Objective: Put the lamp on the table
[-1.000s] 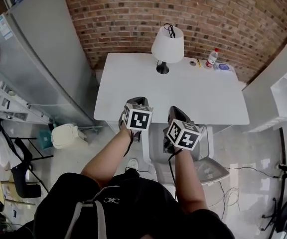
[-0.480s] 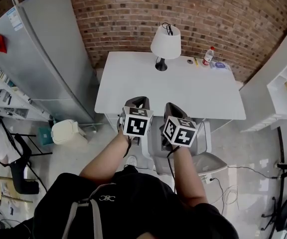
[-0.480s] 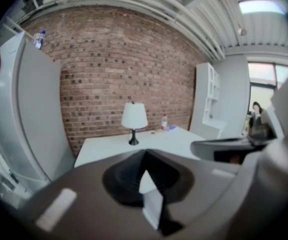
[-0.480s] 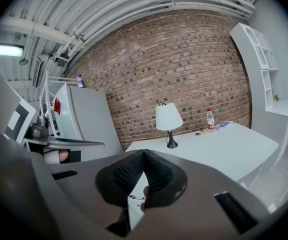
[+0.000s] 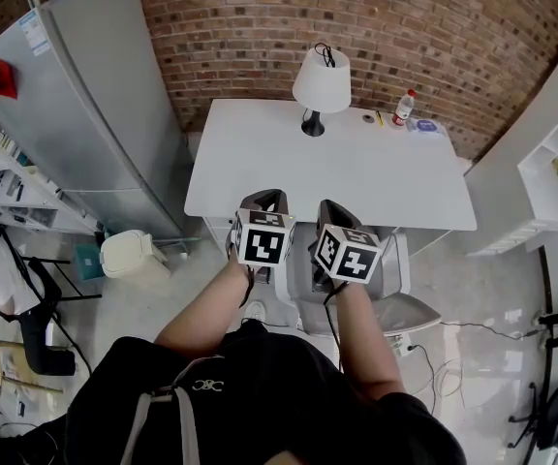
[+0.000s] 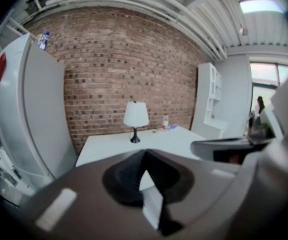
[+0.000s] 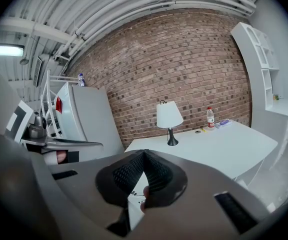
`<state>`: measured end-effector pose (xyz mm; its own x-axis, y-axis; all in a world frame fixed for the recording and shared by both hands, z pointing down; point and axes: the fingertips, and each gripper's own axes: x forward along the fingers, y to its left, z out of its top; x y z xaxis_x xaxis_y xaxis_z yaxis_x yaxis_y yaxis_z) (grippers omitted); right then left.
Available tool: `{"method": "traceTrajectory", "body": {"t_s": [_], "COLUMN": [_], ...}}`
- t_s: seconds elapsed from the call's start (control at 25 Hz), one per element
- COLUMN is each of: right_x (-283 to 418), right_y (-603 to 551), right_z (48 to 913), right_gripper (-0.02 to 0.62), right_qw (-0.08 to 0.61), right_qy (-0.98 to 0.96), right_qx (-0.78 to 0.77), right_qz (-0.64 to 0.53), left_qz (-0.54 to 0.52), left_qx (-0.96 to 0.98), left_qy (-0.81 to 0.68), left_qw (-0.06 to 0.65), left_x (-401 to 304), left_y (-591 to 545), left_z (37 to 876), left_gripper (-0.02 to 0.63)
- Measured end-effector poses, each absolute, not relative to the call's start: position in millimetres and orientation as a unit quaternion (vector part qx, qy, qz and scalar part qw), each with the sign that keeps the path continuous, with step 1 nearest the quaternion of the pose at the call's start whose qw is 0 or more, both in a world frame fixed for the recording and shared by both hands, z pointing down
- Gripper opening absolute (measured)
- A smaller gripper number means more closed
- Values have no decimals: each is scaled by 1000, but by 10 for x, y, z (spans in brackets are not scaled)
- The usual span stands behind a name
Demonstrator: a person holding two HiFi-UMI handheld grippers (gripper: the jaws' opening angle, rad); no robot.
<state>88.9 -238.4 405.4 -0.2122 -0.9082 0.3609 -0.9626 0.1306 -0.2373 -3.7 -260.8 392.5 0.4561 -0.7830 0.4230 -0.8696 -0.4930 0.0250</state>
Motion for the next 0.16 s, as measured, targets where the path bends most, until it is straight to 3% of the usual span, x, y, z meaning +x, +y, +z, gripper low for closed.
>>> {"method": "traceTrajectory", "body": {"t_s": [0.16], "right_x": [890], "right_y": [-2377], "right_z": [4043], "right_gripper": [-8], "right_qw": [70], "right_qy": [-748], "right_qx": [626], "right_qz": [207], "left_qz": [187], "left_qx": [842], "left_qy": [-494], "left_qw": [114], "left_x": [-45], "left_y": [-2560], "left_z": [3936], "left_gripper": [2]}}
